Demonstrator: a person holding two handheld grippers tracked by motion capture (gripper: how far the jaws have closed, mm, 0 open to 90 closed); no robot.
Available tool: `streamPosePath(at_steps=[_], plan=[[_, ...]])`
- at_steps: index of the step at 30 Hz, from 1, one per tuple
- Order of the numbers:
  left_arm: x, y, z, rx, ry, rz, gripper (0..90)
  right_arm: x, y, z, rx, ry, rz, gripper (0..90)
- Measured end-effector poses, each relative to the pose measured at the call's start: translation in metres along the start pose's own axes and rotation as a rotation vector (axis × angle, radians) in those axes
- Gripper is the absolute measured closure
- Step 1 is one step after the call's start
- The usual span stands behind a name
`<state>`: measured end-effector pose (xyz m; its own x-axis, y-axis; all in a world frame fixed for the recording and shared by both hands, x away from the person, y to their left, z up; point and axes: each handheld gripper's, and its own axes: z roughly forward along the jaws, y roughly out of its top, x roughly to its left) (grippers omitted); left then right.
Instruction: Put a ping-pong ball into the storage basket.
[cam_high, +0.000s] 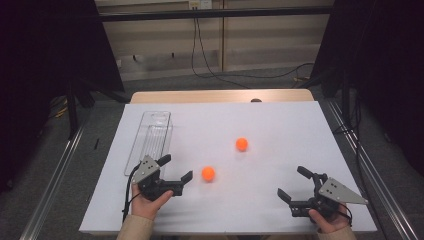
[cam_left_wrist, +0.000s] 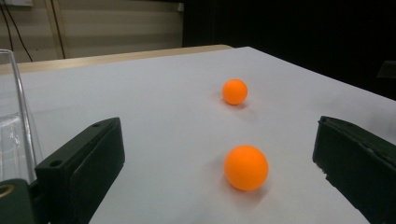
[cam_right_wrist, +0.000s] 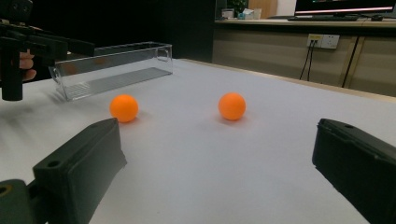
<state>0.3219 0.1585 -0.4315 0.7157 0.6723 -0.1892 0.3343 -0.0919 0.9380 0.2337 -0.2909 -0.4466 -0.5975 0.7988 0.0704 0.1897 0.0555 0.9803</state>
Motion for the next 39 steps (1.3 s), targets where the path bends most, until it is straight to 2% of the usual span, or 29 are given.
streamPosePath(at_steps=[39], plan=[[-0.011,-0.003,0.019,0.063,-0.036,0.015,2.1,0.001,0.001,0.001,-0.001,0.019,-0.005,1.8]])
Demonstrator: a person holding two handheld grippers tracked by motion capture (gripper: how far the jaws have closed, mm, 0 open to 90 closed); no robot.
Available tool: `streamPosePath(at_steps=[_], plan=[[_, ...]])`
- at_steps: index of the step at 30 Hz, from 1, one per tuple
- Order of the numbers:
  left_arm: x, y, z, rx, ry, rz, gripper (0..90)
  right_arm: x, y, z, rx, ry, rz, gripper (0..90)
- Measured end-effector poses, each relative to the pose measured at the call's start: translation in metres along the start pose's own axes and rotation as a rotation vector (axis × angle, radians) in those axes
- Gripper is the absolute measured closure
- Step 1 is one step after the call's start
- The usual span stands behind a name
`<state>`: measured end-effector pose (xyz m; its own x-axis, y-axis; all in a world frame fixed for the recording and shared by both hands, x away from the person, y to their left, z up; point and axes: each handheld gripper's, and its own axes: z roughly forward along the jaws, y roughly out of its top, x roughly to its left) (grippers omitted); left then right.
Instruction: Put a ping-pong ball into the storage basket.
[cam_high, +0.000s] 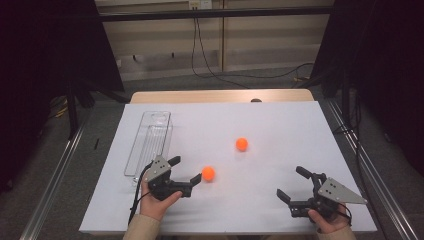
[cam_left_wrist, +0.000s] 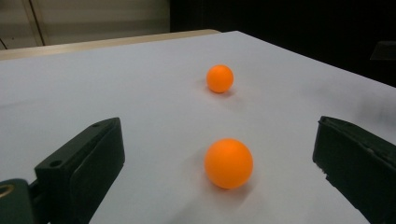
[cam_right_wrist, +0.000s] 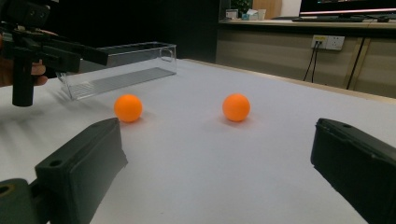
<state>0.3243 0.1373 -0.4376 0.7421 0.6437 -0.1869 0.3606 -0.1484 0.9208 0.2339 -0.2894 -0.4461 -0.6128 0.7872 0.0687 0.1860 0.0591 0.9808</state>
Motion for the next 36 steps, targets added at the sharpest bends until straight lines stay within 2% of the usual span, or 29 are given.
streamPosePath(at_steps=[36], plan=[[-0.005,-0.004,0.016,0.093,-0.009,0.012,2.3,0.001,0.0,0.0,0.002,0.006,-0.007,1.8]])
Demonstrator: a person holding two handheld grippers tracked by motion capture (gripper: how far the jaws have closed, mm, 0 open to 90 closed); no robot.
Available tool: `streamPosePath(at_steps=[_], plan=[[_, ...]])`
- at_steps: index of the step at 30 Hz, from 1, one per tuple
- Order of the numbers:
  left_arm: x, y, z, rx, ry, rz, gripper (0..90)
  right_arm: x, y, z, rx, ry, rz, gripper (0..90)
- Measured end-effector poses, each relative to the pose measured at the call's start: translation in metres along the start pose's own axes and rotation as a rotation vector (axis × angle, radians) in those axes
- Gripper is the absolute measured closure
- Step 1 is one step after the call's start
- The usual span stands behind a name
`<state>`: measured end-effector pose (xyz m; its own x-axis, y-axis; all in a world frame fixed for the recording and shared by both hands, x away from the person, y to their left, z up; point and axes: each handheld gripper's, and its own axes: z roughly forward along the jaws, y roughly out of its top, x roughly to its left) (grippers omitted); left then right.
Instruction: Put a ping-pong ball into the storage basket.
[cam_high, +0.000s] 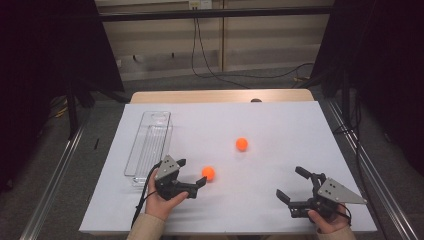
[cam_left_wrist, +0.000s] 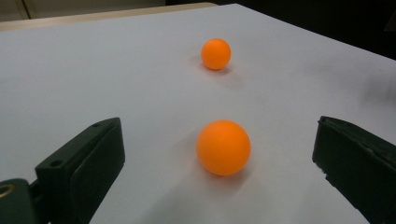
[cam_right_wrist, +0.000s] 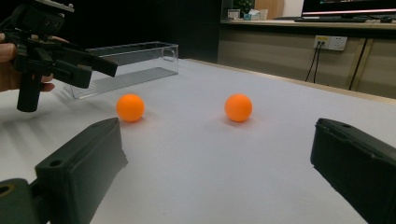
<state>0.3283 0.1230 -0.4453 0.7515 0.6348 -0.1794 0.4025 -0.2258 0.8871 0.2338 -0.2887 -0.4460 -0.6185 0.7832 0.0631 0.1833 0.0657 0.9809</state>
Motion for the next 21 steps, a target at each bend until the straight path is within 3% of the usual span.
streamPosePath(at_steps=[21], plan=[[-0.003,0.001,0.011,0.059,-0.001,0.006,2.7,0.0,0.0,0.0,0.0,0.0,-0.001,1.9]])
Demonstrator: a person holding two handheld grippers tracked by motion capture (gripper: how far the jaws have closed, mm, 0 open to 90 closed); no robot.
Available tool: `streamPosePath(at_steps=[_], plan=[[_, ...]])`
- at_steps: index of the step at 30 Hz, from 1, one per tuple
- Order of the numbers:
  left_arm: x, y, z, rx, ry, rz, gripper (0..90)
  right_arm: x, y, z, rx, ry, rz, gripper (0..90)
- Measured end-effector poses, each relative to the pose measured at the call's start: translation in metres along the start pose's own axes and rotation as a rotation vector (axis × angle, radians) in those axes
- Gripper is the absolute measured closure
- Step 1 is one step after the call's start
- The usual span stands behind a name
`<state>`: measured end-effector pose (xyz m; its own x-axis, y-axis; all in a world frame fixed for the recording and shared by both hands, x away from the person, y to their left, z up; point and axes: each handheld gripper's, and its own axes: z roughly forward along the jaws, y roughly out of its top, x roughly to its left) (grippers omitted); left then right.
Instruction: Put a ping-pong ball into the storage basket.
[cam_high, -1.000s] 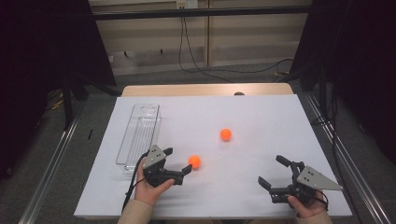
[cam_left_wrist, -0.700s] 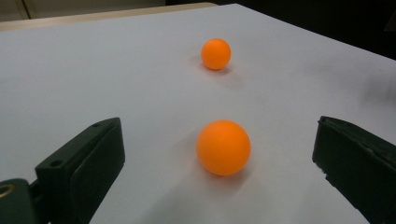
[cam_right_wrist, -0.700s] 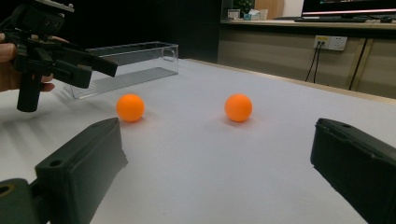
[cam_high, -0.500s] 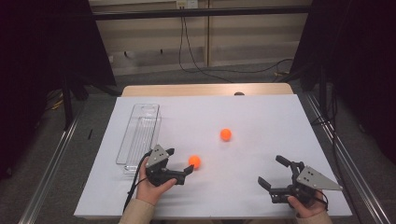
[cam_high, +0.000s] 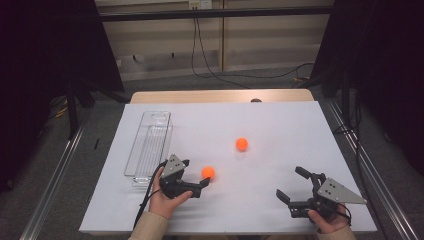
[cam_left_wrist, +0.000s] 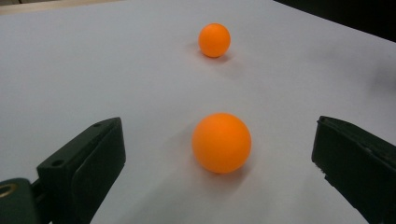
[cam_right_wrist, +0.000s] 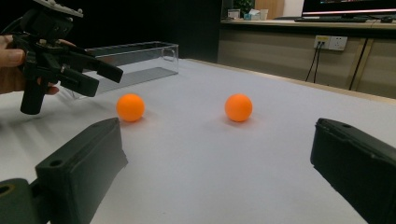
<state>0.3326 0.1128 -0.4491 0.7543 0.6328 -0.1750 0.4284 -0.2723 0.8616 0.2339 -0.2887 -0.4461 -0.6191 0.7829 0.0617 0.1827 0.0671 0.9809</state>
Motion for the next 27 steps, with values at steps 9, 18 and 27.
streamPosePath(at_steps=[9,18,27], plan=[[-0.002,0.002,0.005,0.02,-0.004,0.009,3.0,0.0,0.0,0.0,0.0,0.001,0.001,1.9],[-0.002,0.003,0.011,0.036,-0.004,-0.006,3.3,0.0,0.0,0.0,-0.001,0.002,0.0,1.9],[-0.002,0.005,0.015,0.047,-0.005,-0.006,3.5,0.0,0.0,0.0,-0.001,0.002,0.001,1.9]])
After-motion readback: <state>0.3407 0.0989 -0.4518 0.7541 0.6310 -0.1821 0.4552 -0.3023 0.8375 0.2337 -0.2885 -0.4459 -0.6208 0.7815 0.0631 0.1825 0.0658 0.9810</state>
